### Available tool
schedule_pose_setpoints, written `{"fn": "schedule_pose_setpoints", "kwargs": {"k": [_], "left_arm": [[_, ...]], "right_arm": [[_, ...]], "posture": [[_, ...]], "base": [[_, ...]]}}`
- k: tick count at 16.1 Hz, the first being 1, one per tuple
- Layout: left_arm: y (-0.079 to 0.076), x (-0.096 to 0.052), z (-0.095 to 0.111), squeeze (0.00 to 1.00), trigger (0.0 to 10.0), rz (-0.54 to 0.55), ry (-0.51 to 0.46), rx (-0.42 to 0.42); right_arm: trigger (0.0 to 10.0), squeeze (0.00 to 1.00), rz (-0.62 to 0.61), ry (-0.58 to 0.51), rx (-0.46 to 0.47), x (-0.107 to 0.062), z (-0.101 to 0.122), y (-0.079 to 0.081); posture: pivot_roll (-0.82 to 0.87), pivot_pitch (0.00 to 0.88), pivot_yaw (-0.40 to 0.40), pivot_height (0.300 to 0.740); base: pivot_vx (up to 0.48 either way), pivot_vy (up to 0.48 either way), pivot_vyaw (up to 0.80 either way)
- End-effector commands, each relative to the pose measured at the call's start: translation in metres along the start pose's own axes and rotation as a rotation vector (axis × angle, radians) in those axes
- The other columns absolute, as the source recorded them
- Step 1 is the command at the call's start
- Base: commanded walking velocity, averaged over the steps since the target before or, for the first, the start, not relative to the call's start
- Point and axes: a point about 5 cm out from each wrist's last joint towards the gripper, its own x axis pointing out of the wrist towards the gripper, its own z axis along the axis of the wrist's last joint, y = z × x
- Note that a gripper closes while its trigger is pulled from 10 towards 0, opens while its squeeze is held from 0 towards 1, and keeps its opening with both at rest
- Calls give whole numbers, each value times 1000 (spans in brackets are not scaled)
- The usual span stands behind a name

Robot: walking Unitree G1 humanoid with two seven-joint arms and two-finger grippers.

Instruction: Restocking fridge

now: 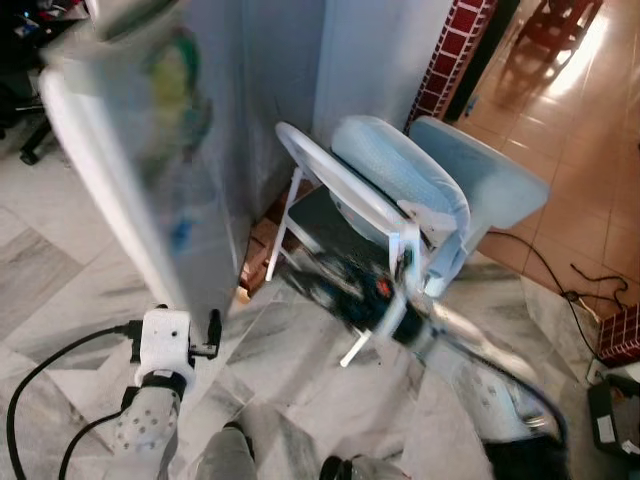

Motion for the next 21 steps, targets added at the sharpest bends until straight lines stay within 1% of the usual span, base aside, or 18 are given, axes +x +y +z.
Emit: {"fn": "schedule_pose_setpoints", "kwargs": {"k": [1,2,3,4,5,6,7,9,10,12,14,15,16,17,19,21], "left_arm": [[0,2,1,0,10000,1,-9,23],[1,4,5,0,10000,17,-31,36],[2,8,8,0,10000,32,-43,23],[2,12,12,0,10000,45,-56,15],[0,13,16,0,10000,38,-68,25],[-4,14,20,0,10000,19,-87,22],[-7,15,23,0,10000,13,-94,25],[-8,16,24,0,10000,11,-96,16],[-11,16,23,0,10000,0,-94,14],[-13,16,22,0,10000,-13,-92,15],[-13,21,28,0,10000,-19,-95,3],[-13,22,30,0,10000,-30,-98,6],[-16,22,31,0,10000,-72,-119,44],[-17,23,32,0,10000,-76,-124,45],[-22,27,35,0,10000,-59,-131,21],[-26,29,39,0,10000,-72,-147,21]], "right_arm": [[10000,0,-85,3,-52,-3,-1,-6],[10000,0,-181,1,-105,-7,-2,-14],[10000,0,-311,-53,-127,-12,0,-25],[10000,0,-451,-81,-224,-20,2,-37],[10000,0,-497,-88,-269,-25,3,-40],[10000,0,-559,-120,-281,-30,7,-44],[10000,0,-629,-138,-323,-36,12,-50],[10000,0,-662,-147,-336,-38,12,-51],[10000,0,-706,-166,-359,-40,9,-53],[10000,0,-723,-176,-376,-40,8,-53],[10000,0,-816,-213,-360,-44,11,-61],[10000,0,-824,-218,-341,-44,11,-61],[10000,0,-806,-197,-375,-42,5,-61],[10000,0,-809,-196,-382,-42,4,-61],[10000,0,-859,-251,-350,-43,10,-67],[10000,0,-845,-254,-373,-38,12,-65]], "posture": [[204,146,-103,740],[199,159,-102,740],[194,152,-100,740],[185,152,-92,740],[182,146,-91,740],[179,145,-89,740],[175,141,-88,740],[167,140,-86,740],[164,136,-83,740],[163,124,-83,740],[176,140,-88,740],[171,159,-86,740],[166,156,-79,740],[164,145,-76,740],[164,129,-68,740],[162,126,-67,740]], "base": [[0,0,0],[0,0,0],[0,0,0],[0,0,0],[0,0,0],[0,0,0],[0,296,0],[0,300,0],[0,480,0],[0,480,0],[0,480,0],[0,480,0],[0,480,0],[0,480,0],[0,480,0],[0,480,0]]}}
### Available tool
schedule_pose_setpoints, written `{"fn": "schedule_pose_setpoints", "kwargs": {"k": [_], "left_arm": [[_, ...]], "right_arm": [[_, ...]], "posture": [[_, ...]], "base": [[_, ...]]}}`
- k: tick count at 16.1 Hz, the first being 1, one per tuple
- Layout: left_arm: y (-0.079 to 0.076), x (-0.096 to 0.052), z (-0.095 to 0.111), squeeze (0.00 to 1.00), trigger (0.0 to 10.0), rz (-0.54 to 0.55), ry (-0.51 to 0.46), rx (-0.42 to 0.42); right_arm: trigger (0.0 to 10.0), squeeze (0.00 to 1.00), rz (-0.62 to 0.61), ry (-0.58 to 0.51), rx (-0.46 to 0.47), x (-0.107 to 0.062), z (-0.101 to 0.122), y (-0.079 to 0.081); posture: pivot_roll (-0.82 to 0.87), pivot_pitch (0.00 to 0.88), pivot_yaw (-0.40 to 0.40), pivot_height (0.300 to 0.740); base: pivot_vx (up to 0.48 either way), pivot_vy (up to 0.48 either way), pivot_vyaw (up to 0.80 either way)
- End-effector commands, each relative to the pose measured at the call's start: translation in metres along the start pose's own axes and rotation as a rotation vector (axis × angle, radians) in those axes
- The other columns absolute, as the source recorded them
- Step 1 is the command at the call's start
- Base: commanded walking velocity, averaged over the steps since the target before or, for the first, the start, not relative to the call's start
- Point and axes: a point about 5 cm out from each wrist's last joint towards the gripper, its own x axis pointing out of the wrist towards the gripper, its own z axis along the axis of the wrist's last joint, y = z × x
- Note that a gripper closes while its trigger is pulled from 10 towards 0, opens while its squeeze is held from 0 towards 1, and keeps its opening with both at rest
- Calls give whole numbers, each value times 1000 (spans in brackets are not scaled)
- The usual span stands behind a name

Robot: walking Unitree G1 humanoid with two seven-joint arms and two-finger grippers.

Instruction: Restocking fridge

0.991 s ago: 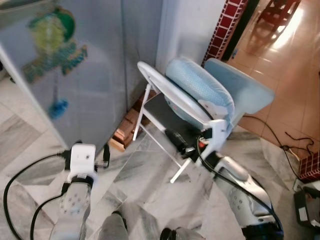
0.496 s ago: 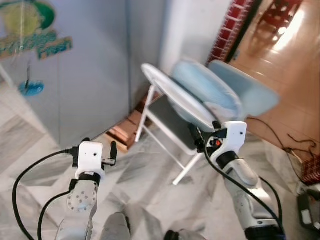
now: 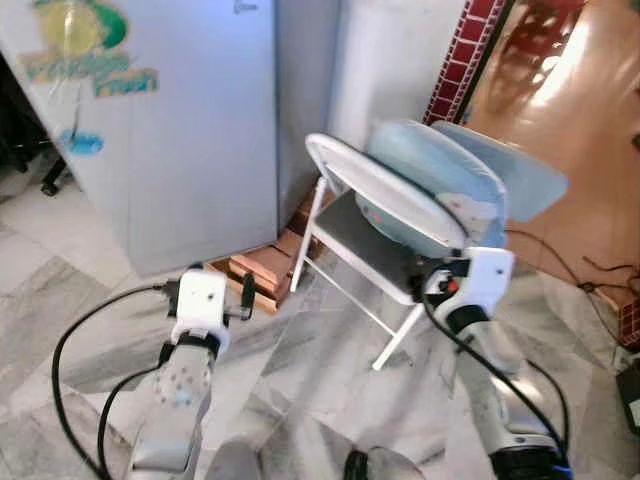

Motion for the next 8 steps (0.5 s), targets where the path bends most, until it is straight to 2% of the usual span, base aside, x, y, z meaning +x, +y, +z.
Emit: {"fn": "schedule_pose_setpoints", "kwargs": {"k": [1,3,8], "left_arm": [[5,-3,-6,0,10000,13,21,12],[8,-3,-6,0,10000,10,18,10],[12,-3,-5,0,10000,58,-3,18]], "right_arm": [[10000,0,49,-15,-5,5,3,13],[10000,0,50,-4,-12,5,1,11],[10000,0,53,2,-26,6,-2,10]], "posture": [[161,127,-68,740],[161,129,-70,740],[159,129,-79,740]], "base": [[0,480,0],[0,480,0],[0,480,-800]]}}
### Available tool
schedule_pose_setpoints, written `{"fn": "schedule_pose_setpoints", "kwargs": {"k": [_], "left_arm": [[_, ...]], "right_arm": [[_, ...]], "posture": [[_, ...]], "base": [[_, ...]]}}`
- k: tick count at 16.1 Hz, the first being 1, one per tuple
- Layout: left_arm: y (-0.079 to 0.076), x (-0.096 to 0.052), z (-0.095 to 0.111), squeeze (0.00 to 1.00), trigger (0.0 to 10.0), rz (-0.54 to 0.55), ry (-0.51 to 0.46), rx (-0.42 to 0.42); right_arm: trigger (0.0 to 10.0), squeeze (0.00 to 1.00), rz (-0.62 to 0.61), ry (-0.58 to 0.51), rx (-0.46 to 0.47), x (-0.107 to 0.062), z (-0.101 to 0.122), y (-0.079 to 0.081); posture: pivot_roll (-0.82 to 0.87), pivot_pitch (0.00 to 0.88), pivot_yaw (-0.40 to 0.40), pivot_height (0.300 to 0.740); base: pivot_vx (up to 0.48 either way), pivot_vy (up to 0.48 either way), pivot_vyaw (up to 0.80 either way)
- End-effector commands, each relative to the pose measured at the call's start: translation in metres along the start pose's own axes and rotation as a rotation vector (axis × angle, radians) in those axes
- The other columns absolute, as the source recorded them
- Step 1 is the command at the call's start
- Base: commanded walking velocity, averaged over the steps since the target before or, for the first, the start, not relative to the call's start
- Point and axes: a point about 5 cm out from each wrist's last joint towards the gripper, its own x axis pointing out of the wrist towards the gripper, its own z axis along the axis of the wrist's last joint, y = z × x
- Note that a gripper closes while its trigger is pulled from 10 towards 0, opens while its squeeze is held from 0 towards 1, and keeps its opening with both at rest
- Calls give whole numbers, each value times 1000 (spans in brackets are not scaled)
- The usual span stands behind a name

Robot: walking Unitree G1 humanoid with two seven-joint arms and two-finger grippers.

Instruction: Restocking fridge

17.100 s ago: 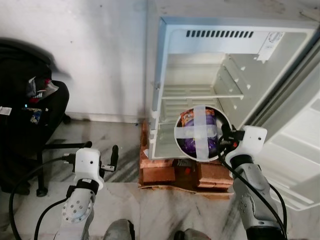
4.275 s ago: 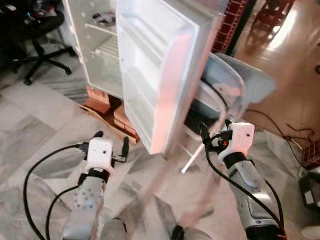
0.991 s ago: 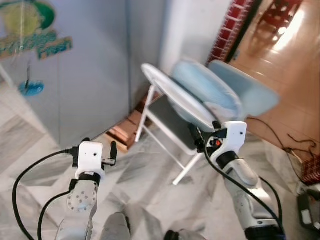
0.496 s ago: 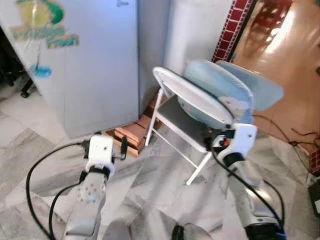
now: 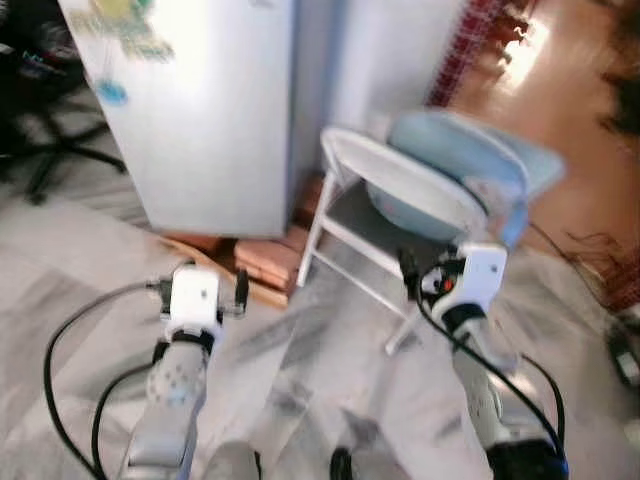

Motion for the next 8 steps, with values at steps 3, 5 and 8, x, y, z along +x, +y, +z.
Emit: {"fn": "schedule_pose_setpoints", "kwargs": {"k": [3,5,8], "left_arm": [[5,-3,-5,0,10000,3,12,-6],[5,-5,-6,0,10000,5,22,-6],[2,-5,-7,0,10000,-5,29,-20]], "right_arm": [[10000,0,12,-15,-11,3,3,2],[10000,0,9,-14,-12,1,2,1],[10000,0,9,-6,-18,-1,0,2]], "posture": [[159,132,-79,740],[156,131,-76,740],[153,132,-78,740]], "base": [[0,480,-800],[0,480,-734],[0,480,-342]]}}
